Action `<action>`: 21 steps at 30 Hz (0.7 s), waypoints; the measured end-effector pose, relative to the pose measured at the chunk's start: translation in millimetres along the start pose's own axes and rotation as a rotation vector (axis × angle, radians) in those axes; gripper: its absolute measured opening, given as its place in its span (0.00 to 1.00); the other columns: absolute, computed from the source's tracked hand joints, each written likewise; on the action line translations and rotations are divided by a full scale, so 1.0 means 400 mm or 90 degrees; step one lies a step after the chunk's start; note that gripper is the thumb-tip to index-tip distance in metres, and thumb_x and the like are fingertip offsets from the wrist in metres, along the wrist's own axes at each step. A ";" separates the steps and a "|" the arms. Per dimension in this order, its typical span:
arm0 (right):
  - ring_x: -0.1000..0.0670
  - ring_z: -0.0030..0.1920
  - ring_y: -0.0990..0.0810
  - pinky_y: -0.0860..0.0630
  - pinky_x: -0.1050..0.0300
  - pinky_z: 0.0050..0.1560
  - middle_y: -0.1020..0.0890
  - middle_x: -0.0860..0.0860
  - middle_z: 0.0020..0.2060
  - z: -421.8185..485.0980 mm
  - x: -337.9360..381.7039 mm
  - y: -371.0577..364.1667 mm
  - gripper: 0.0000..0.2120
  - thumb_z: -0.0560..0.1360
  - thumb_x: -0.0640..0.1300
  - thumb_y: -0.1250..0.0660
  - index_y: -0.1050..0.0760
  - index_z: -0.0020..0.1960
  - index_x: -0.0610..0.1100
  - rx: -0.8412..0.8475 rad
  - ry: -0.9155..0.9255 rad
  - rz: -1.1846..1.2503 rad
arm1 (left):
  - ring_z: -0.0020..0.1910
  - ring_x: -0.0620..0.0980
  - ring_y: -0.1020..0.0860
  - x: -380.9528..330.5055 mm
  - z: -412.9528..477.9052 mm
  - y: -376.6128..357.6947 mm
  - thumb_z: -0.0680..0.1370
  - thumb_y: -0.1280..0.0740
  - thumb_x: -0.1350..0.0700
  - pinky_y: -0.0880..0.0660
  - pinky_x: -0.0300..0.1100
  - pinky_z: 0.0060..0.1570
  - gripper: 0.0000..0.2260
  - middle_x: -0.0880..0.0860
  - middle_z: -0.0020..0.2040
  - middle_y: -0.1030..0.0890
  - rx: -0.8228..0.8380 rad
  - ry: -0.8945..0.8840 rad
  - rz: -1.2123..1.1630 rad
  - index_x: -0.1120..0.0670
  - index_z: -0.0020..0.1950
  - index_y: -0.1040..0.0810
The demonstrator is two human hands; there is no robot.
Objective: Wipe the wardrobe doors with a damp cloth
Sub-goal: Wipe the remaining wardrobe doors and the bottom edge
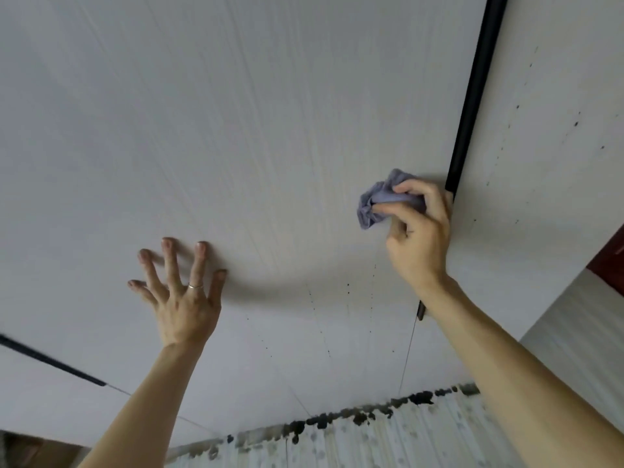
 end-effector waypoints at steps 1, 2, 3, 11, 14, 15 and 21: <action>0.40 0.50 0.25 0.32 0.60 0.56 0.23 0.47 0.54 -0.007 -0.011 0.002 0.19 0.68 0.25 0.38 0.14 0.43 0.43 -0.026 -0.010 -0.004 | 0.78 0.70 0.56 0.000 0.001 0.001 0.81 0.39 0.42 0.55 0.79 0.67 0.27 0.47 0.82 0.61 -0.010 -0.002 -0.002 0.44 0.80 0.40; 0.40 0.50 0.25 0.33 0.61 0.58 0.23 0.47 0.54 -0.033 -0.023 -0.007 0.19 0.68 0.24 0.37 0.14 0.43 0.43 -0.029 -0.011 -0.008 | 0.77 0.72 0.55 -0.001 0.004 0.002 0.81 0.40 0.42 0.55 0.79 0.67 0.28 0.47 0.82 0.62 -0.016 -0.007 -0.002 0.43 0.80 0.42; 0.39 0.50 0.24 0.32 0.60 0.59 0.24 0.47 0.55 -0.080 -0.041 -0.025 0.19 0.68 0.24 0.37 0.14 0.44 0.43 -0.010 -0.008 -0.006 | 0.77 0.73 0.54 -0.002 0.001 -0.002 0.81 0.40 0.41 0.56 0.79 0.67 0.29 0.47 0.82 0.62 -0.020 -0.011 0.000 0.42 0.81 0.45; 0.44 0.53 0.29 0.34 0.71 0.60 0.29 0.51 0.54 -0.300 -0.081 -0.116 0.22 0.63 0.19 0.32 0.14 0.44 0.43 0.230 -0.048 0.000 | 0.77 0.72 0.56 -0.001 0.001 0.001 0.82 0.42 0.40 0.59 0.77 0.68 0.28 0.45 0.81 0.64 -0.031 0.004 -0.013 0.42 0.81 0.46; 0.38 0.51 0.25 0.25 0.54 0.55 0.30 0.49 0.54 -0.207 -0.041 -0.089 0.20 0.69 0.21 0.35 0.14 0.47 0.42 0.106 -0.061 0.045 | 0.77 0.70 0.57 -0.008 -0.001 0.002 0.83 0.45 0.38 0.63 0.73 0.69 0.27 0.46 0.81 0.63 -0.040 -0.004 -0.014 0.41 0.81 0.47; 0.37 0.50 0.24 0.24 0.51 0.53 0.30 0.49 0.55 -0.196 -0.032 -0.085 0.19 0.71 0.22 0.35 0.14 0.48 0.42 0.070 -0.066 0.057 | 0.77 0.70 0.58 -0.007 -0.003 0.000 0.84 0.46 0.38 0.65 0.70 0.70 0.27 0.46 0.82 0.63 -0.044 -0.005 -0.012 0.41 0.81 0.48; 0.40 0.53 0.25 0.24 0.54 0.55 0.28 0.47 0.54 -0.418 -0.036 -0.189 0.23 0.66 0.20 0.31 0.14 0.50 0.44 0.219 -0.058 0.037 | 0.77 0.71 0.56 -0.005 -0.005 -0.013 0.85 0.47 0.40 0.69 0.65 0.71 0.26 0.49 0.82 0.62 -0.078 -0.009 -0.029 0.38 0.81 0.52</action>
Point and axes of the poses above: each hand's wrist, its own z-axis towards the middle knuckle, its own y-axis out of the back of the hand, x = y × z, the point moved 9 cm from there along z, towards the middle knuckle
